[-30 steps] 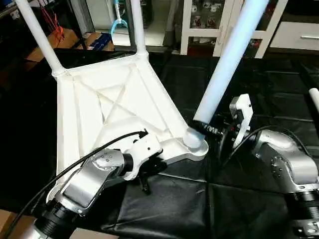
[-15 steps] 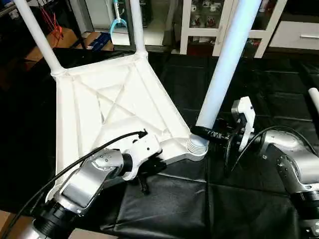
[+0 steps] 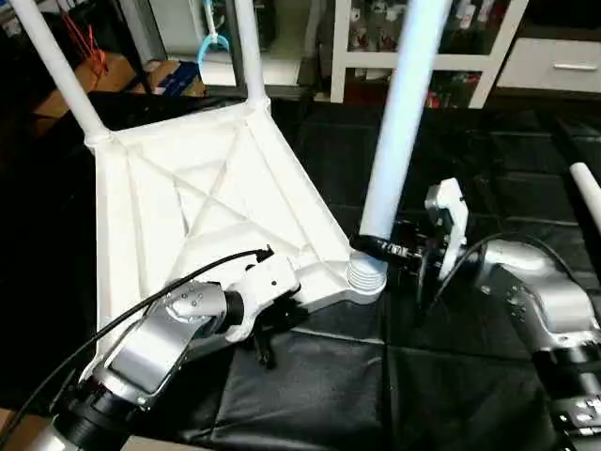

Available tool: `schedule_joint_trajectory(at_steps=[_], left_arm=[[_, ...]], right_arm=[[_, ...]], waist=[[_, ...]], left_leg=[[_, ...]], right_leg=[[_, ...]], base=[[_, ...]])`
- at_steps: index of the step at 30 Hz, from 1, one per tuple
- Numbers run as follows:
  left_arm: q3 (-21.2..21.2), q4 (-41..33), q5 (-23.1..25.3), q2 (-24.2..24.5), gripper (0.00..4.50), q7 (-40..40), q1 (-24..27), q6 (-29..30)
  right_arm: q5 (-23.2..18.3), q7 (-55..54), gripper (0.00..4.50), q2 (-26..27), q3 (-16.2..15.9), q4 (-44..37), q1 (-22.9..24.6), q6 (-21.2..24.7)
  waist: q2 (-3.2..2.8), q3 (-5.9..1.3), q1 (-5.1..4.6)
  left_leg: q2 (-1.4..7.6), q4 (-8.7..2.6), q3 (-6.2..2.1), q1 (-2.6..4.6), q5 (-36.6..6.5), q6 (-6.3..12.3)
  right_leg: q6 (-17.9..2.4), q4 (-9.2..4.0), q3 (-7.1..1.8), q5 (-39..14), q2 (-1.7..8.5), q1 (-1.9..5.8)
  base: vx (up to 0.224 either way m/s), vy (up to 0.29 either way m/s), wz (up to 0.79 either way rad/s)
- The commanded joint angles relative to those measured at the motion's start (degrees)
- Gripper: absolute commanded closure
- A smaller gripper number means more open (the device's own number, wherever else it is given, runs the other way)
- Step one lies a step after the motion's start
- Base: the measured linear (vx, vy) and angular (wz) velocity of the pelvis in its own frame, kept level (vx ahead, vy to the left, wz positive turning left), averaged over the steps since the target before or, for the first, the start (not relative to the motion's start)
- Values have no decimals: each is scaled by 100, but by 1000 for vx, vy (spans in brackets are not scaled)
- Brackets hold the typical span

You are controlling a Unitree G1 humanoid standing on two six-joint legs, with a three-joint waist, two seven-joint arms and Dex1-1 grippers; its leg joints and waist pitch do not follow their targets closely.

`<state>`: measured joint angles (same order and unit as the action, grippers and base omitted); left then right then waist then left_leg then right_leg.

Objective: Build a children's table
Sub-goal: Insert table leg to table base

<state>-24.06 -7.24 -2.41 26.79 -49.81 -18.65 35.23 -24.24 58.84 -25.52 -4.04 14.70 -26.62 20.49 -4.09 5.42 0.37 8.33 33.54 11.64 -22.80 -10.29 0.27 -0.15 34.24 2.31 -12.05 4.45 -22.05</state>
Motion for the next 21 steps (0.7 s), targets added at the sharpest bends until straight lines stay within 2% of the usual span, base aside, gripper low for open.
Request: schedule_joint_trajectory(at_steps=[1, 4, 5, 6, 9, 16, 21], left_arm=[[-390, 8, -138, 19, 445, -380, 189, 94], [-394, 4, -144, 31, 445, -388, 191, 94], [-397, 3, -147, 34, 445, -394, 191, 96], [-400, 2, -146, 38, 445, -395, 194, 93], [-410, 12, -139, 44, 445, -401, 189, 85], [-409, 43, -126, 44, 445, -402, 152, 85], [-416, 41, -133, 60, 445, -410, 150, 92]], right_arm=[[486, -199, 264, -139, -200, 370, 201, 79], [593, -162, 264, -210, -293, 377, 248, 5], [636, -147, 264, -234, -328, 377, 268, -29], [655, -132, 264, -243, -344, 368, 293, -52], [674, -125, 264, -246, -352, 356, 349, -112], [505, -297, 264, -204, -153, 198, 619, -291], [420, -397, 264, -165, -63, -28, 914, -407]], waist=[[62, -215, 6], [64, -200, -1], [70, -205, -1], [50, -206, 4], [59, -210, 4], [60, -239, 40], [58, -230, 69]], left_leg=[[523, -528, -286, 175, -1778, 91], [524, -541, -284, 196, -1942, 25], [520, -539, -283, 195, -1939, 23], [521, -539, -285, 197, -1939, 20], [524, -544, -282, 199, -1917, 26], [528, -543, -266, 204, -1721, 120], [532, -549, -261, 200, -1644, 164]], right_leg=[[-1332, -471, -274, -1477, 447, 79], [-1294, -497, -280, -1652, 450, 70], [-1288, -500, -283, -1661, 452, 76], [-1280, -505, -288, -1687, 458, 74], [-1281, -509, -288, -1620, 451, 74], [-1370, -490, -280, -1286, 443, 100], [-1362, -498, -287, -1228, 449, 105]], base=[[0, 0, 0], [0, 0, 0], [0, 0, 0], [0, 0, 0], [0, 0, 0], [0, 0, 0], [0, 0, 0]])
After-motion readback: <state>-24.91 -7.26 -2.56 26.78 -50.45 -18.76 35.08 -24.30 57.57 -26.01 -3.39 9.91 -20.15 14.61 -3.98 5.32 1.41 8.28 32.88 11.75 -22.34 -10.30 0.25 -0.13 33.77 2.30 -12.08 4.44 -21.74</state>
